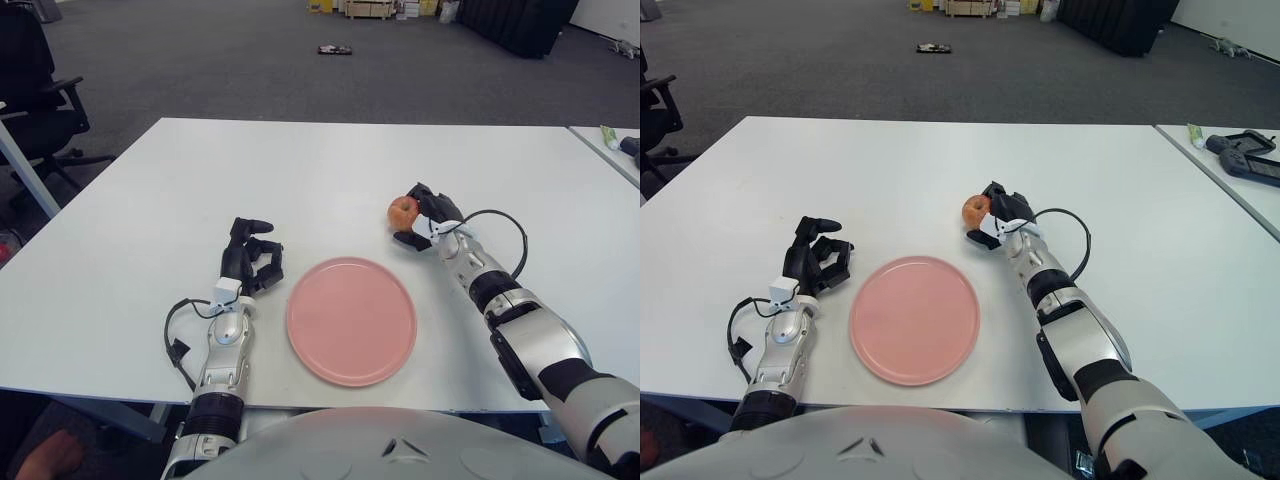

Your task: Put the apple into the plate.

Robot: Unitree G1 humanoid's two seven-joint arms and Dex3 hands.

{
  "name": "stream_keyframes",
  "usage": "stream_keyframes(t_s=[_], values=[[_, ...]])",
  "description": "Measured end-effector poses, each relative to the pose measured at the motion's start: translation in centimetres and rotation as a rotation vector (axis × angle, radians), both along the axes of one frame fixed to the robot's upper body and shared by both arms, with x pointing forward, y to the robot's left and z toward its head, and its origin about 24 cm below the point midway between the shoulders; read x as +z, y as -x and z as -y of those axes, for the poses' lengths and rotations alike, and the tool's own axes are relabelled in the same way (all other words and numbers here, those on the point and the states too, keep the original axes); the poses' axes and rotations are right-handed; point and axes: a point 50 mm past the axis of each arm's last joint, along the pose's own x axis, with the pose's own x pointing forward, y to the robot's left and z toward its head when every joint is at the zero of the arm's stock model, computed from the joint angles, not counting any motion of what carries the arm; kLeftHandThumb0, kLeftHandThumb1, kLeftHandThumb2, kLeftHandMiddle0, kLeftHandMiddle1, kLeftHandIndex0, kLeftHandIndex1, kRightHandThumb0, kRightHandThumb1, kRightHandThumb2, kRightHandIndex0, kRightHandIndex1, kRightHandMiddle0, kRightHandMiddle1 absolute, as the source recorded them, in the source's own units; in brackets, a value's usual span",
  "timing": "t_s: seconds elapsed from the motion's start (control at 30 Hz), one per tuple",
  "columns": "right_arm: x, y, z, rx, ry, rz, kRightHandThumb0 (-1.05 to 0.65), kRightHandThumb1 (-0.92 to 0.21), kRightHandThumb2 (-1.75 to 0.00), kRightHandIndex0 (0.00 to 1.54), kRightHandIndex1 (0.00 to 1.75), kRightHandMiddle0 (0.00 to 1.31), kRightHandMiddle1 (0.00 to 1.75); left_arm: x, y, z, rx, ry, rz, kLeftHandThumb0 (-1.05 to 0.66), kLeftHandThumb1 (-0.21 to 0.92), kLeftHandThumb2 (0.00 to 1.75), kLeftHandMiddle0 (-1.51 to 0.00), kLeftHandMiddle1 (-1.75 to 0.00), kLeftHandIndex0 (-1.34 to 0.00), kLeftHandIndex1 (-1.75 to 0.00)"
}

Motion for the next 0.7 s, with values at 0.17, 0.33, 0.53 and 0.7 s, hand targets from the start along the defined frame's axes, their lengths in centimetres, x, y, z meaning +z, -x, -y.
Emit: stream_keyframes(t_s=[0.17, 0.33, 0.53, 0.7], values=[[-0.23, 0.47, 0.22, -0.036, -0.022, 0.064, -0.01, -0.09, -1.58, 0.79, 1.72, 0.54, 1.75, 0.00, 0.00, -0.02, 0.000, -0.001, 0.000, -0.01, 0.55, 0.94, -0.58, -1.41, -0.32, -1.75], [-0.19, 0.63, 0.28, -0.065, -0.072, 0.095, -0.01, -0.08, -1.59, 0.80, 1.72, 0.55, 1.75, 0.00, 0.00, -0.03, 0.000, -0.003, 0.000, -0.01, 0.54, 0.94, -0.58, -1.41, -0.32, -1.75], [-0.25, 0.79, 0.38, -0.105, -0.132, 0.111, 0.00, -0.09, -1.58, 0.80, 1.72, 0.54, 1.75, 0.00, 0.00, -0.02, -0.001, -0.003, 0.000, -0.01, 0.54, 0.95, -0.58, -1.42, -0.32, -1.75], [-0.38, 0.97, 0.48, -0.148, -0.194, 0.116, 0.00, -0.09, -1.58, 0.80, 1.71, 0.54, 1.75, 0.00, 0.01, -0.06, -0.001, -0.004, 0.000, -0.01, 0.54, 0.95, -0.58, -1.42, -0.32, -1.75]])
